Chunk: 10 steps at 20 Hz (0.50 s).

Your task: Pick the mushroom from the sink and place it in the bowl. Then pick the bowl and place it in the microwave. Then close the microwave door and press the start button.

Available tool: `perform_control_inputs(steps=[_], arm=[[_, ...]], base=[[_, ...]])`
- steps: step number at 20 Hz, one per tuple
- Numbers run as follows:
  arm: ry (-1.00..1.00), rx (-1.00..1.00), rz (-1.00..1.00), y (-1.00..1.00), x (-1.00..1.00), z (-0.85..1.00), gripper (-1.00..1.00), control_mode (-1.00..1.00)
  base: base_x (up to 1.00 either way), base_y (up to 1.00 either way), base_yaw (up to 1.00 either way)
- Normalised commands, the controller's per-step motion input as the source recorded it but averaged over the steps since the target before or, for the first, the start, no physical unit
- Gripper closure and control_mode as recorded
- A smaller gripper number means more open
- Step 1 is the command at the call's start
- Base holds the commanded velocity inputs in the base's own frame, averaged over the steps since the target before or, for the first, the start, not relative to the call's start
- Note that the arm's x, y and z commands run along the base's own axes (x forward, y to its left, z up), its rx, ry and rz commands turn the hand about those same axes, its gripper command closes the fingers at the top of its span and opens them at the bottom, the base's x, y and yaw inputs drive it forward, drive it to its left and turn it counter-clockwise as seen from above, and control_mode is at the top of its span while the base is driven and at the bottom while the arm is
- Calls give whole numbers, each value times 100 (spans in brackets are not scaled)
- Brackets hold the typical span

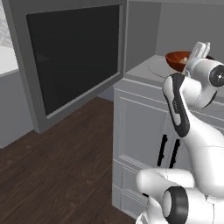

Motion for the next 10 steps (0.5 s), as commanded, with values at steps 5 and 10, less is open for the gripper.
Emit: perform_control_inputs(steps=[5, 10], arm=[[0, 0, 0, 47, -100, 48, -100, -100], [7, 0, 0, 37, -100, 47, -100, -100]], base=[[0, 0, 0], [0, 0, 0]])
